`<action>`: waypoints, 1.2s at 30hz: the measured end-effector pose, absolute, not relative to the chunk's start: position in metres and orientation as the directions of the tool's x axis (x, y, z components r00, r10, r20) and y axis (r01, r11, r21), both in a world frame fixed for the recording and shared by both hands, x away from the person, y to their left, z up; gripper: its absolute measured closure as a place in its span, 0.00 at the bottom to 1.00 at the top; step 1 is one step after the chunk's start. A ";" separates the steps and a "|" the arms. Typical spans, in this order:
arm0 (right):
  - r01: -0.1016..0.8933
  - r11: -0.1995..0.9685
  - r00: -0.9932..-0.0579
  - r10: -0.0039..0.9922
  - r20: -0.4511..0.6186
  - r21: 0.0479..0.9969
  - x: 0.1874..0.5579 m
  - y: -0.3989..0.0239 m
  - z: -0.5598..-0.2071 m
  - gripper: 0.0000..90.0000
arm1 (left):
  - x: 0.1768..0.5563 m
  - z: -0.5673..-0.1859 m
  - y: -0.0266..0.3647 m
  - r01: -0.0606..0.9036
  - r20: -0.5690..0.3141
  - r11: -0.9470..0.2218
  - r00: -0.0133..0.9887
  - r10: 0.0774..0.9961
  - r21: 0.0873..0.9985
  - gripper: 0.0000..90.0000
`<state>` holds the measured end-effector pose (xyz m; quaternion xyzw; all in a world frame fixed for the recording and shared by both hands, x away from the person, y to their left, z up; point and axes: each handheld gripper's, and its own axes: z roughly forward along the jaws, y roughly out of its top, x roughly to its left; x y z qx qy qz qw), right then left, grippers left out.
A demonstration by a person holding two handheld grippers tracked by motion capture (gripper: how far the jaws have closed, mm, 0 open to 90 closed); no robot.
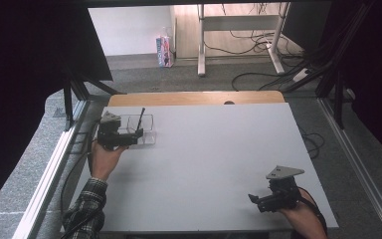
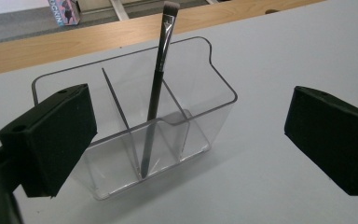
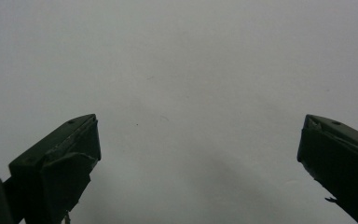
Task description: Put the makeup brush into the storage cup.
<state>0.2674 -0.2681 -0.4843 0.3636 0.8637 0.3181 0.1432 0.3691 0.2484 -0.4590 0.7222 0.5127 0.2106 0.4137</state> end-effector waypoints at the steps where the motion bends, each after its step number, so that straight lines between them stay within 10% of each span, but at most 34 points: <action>1: 0.537 0.533 -0.694 0.719 -0.016 0.654 0.267 -0.268 -0.484 0.00 | 0.368 -0.459 0.248 0.565 -0.121 -0.131 0.387 0.914 0.815 0.03; 36: 0.539 0.536 -0.696 0.717 -0.015 0.650 0.267 -0.267 -0.484 0.00 | 0.333 -0.467 0.241 0.572 -0.091 -0.177 0.408 0.908 0.801 0.02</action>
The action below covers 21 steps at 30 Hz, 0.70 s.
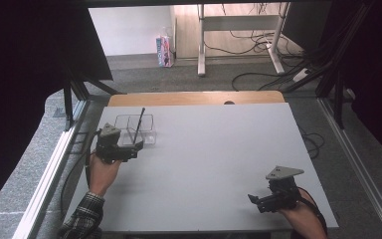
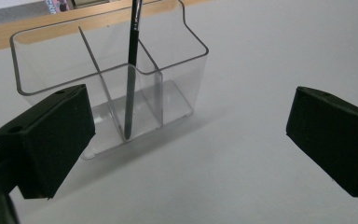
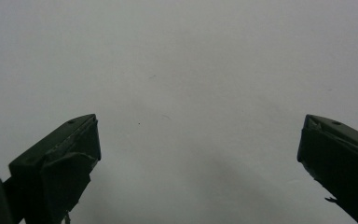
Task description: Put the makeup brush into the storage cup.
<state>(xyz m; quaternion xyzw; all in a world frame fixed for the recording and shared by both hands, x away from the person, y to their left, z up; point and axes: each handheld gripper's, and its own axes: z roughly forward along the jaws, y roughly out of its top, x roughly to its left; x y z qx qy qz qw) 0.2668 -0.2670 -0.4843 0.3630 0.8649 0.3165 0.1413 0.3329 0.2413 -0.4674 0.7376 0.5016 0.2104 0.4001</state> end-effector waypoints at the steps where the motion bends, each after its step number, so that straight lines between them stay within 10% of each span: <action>1: 0.538 0.536 -0.697 0.717 -0.015 0.650 0.267 -0.267 -0.484 0.00 | 0.332 -0.468 0.241 0.572 -0.085 -0.183 0.410 0.908 0.800 0.02; 21: 0.537 0.521 -0.691 0.723 -0.010 0.663 0.267 -0.268 -0.482 0.00 | 0.314 -0.471 0.242 0.567 -0.102 -0.197 0.452 0.886 0.800 0.01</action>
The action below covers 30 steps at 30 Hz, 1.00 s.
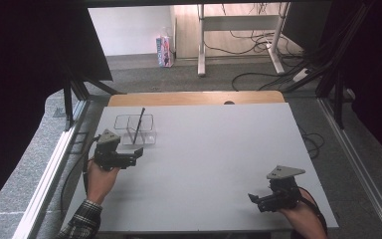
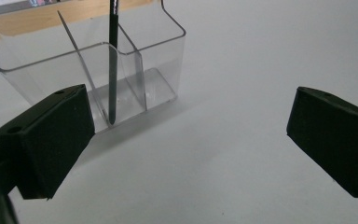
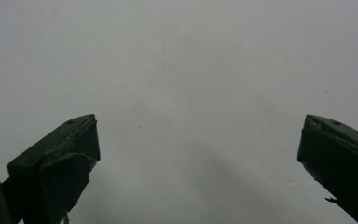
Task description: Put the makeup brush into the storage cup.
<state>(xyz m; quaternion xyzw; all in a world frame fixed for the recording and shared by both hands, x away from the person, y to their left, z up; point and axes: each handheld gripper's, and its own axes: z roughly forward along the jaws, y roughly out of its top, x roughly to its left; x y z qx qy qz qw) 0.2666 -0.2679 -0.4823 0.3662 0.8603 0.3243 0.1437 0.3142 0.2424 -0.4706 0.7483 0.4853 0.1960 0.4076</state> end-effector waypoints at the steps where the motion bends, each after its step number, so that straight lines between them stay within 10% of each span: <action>1: 0.536 0.519 -0.690 0.724 -0.008 0.666 0.267 -0.268 -0.482 0.00 | 0.313 -0.471 0.243 0.567 -0.102 -0.198 0.453 0.886 0.800 0.01; 30: 0.537 0.516 -0.687 0.727 -0.009 0.667 0.267 -0.268 -0.481 0.00 | 0.277 -0.471 0.247 0.575 -0.146 -0.177 0.470 0.870 0.799 0.00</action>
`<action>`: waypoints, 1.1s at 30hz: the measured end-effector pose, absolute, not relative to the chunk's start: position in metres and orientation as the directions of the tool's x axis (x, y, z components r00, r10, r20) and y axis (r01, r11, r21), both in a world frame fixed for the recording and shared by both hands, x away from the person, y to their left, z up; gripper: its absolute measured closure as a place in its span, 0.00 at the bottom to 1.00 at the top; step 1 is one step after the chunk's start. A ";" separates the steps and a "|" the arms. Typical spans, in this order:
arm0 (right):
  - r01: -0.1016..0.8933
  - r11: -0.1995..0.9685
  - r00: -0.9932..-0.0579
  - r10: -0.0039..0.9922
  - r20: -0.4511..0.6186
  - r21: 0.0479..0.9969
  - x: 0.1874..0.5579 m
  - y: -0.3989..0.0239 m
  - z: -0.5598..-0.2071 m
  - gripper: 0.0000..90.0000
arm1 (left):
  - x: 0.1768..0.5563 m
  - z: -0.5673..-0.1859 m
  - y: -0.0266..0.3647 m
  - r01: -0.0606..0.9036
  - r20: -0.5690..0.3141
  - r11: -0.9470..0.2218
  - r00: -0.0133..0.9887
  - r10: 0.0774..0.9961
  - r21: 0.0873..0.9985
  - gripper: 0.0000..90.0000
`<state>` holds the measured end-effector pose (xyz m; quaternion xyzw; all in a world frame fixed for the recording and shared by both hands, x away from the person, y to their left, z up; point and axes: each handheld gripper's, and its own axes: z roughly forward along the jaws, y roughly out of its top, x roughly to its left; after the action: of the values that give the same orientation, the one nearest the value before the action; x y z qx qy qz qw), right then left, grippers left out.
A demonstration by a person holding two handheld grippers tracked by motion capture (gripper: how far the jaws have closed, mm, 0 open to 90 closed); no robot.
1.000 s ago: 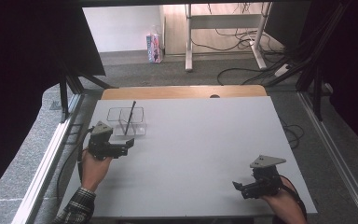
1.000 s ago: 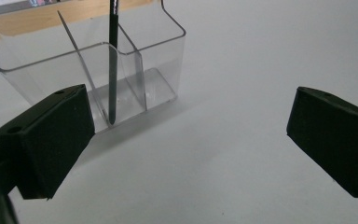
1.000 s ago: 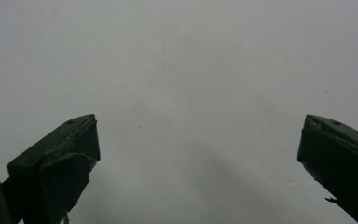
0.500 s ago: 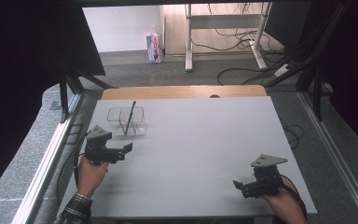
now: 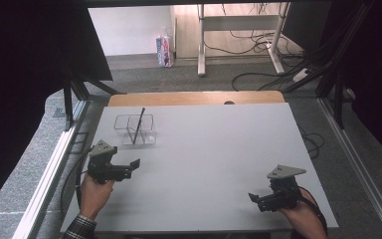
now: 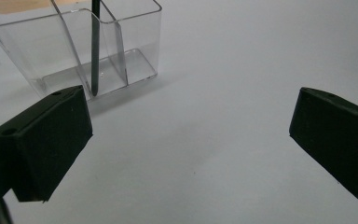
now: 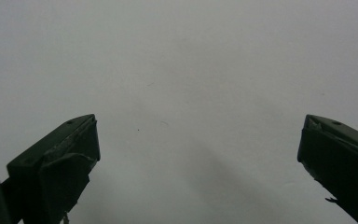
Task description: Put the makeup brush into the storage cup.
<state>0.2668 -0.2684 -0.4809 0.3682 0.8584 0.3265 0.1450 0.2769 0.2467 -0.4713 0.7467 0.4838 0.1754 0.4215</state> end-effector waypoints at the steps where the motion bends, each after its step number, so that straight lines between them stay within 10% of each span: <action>1: 0.536 0.518 -0.688 0.726 -0.010 0.667 0.267 -0.268 -0.481 0.00 | 0.276 -0.471 0.247 0.576 -0.147 -0.177 0.471 0.870 0.798 0.00; 33: 0.539 0.503 -0.683 0.731 0.000 0.675 0.267 -0.269 -0.481 0.00 | 0.231 -0.471 0.251 0.570 -0.145 -0.184 0.482 0.864 0.801 0.00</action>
<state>0.2667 -0.2685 -0.4805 0.3713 0.8550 0.3324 0.1441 0.2312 0.2512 -0.4706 0.7495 0.4782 0.1736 0.4236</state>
